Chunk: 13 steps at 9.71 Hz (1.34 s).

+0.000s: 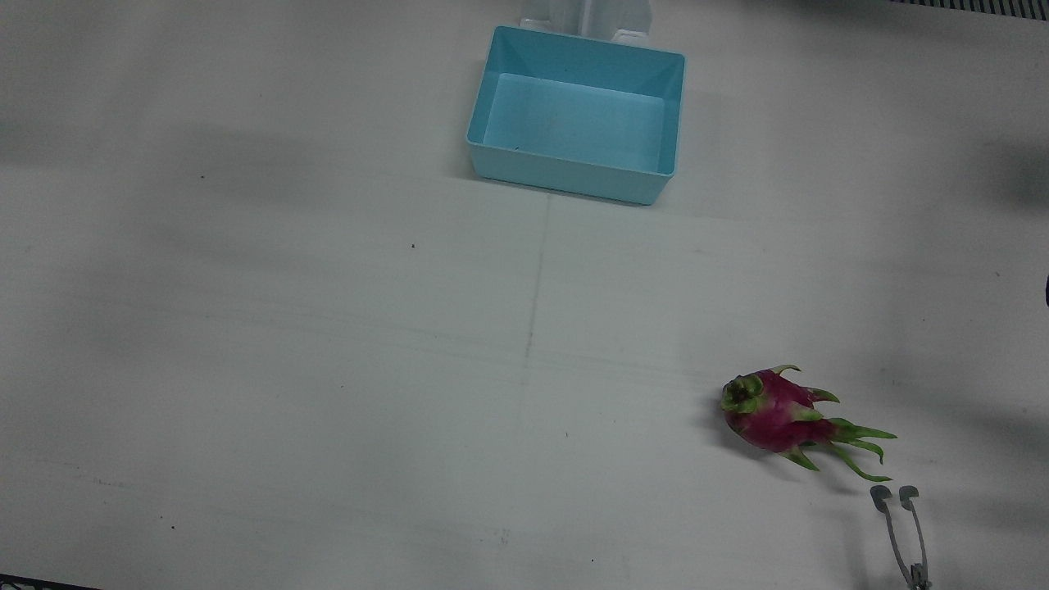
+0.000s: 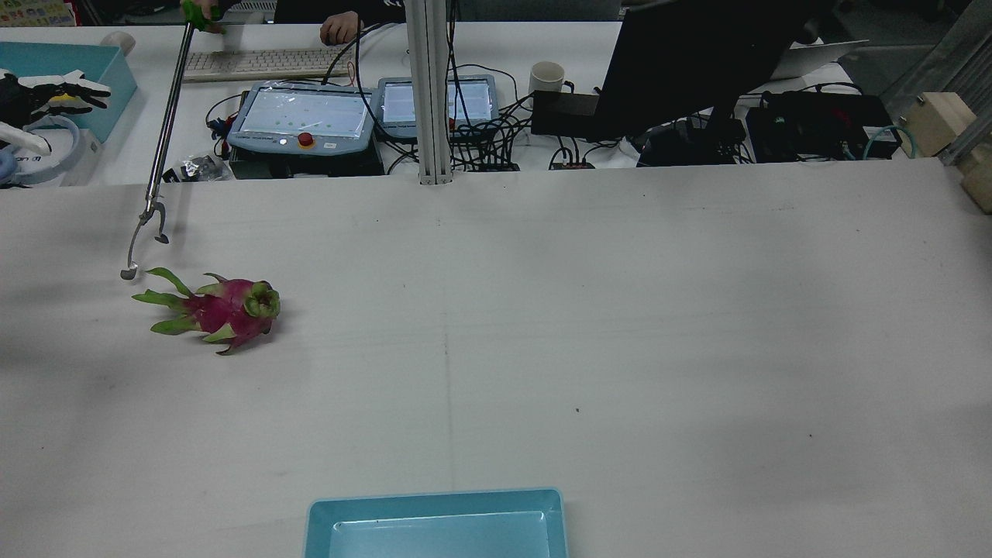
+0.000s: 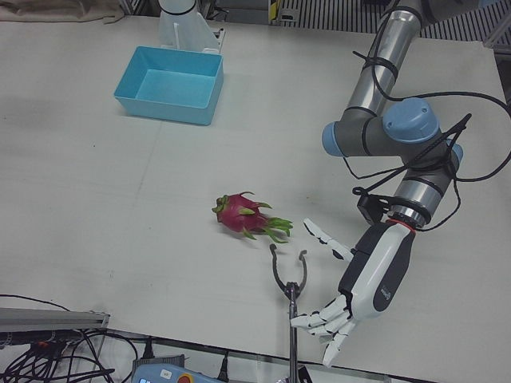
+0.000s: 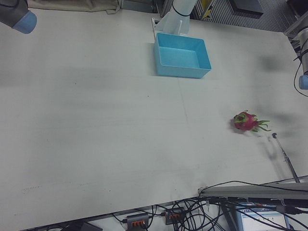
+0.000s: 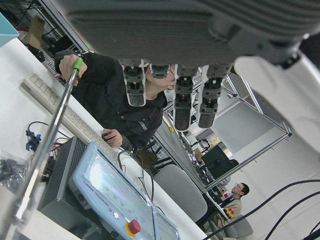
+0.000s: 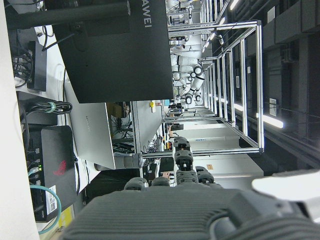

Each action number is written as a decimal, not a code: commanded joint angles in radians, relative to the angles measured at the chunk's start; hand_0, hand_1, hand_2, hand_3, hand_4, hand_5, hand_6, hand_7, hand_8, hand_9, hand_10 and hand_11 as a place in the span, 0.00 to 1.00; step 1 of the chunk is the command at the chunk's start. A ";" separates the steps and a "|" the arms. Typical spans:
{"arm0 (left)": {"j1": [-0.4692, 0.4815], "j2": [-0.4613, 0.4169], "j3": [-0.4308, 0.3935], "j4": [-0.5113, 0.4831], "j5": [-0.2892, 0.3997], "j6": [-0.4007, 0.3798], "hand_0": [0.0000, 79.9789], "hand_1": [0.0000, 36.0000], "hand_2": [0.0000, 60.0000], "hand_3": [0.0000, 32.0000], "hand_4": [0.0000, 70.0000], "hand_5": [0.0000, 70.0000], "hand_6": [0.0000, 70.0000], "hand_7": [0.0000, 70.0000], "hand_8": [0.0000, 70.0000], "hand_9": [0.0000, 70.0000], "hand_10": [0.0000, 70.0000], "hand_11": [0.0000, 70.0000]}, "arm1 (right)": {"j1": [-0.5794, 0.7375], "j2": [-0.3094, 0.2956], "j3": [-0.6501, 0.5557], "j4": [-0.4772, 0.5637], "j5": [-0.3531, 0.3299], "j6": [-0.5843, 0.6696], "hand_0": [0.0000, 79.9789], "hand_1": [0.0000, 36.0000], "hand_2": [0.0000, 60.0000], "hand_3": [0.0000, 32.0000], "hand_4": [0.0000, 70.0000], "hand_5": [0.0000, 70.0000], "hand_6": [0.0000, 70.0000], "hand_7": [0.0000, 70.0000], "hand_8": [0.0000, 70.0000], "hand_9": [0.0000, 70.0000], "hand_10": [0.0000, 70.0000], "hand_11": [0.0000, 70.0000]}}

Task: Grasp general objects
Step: 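Move the left hand down over the pink dragon fruit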

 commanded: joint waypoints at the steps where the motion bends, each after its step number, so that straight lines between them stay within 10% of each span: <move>1: 0.001 -0.001 -0.016 -0.026 0.001 0.019 0.63 0.32 0.00 0.00 0.23 0.24 0.28 0.46 0.06 0.07 0.15 0.23 | 0.001 0.000 0.000 0.000 0.000 0.000 0.00 0.00 0.00 0.00 0.00 0.00 0.00 0.00 0.00 0.00 0.00 0.00; 6: 0.005 0.140 -0.291 0.061 0.006 0.288 0.62 0.25 0.00 0.00 0.15 0.13 0.17 0.33 0.08 0.05 0.07 0.11 | 0.001 0.000 0.004 0.000 0.000 0.000 0.00 0.00 0.00 0.00 0.00 0.00 0.00 0.00 0.00 0.00 0.00 0.00; 9: 0.105 0.178 -0.361 0.075 0.012 0.459 0.70 0.62 0.09 0.00 0.00 0.07 0.06 0.20 0.04 0.02 0.07 0.13 | 0.003 0.000 0.006 0.000 0.000 0.000 0.00 0.00 0.00 0.00 0.00 0.00 0.00 0.00 0.00 0.00 0.00 0.00; 10: 0.135 0.180 -0.396 0.113 0.012 0.532 0.81 0.94 0.32 0.29 0.00 0.03 0.00 0.14 0.00 0.01 0.07 0.16 | 0.003 0.000 0.007 0.000 0.000 -0.002 0.00 0.00 0.00 0.00 0.00 0.00 0.00 0.00 0.00 0.00 0.00 0.00; 11: 0.172 0.181 -0.449 0.180 0.010 0.641 0.99 1.00 0.47 0.62 0.00 0.00 0.00 0.11 0.00 0.00 0.07 0.16 | 0.004 0.000 0.009 0.000 0.000 -0.002 0.00 0.00 0.00 0.00 0.00 0.00 0.00 0.00 0.00 0.00 0.00 0.00; 13: 0.223 0.186 -0.514 0.245 0.012 0.757 1.00 1.00 0.49 0.63 0.00 0.00 0.00 0.10 0.00 0.00 0.05 0.15 | 0.005 0.000 0.009 0.000 0.000 -0.002 0.00 0.00 0.00 0.00 0.00 0.00 0.00 0.00 0.00 0.00 0.00 0.00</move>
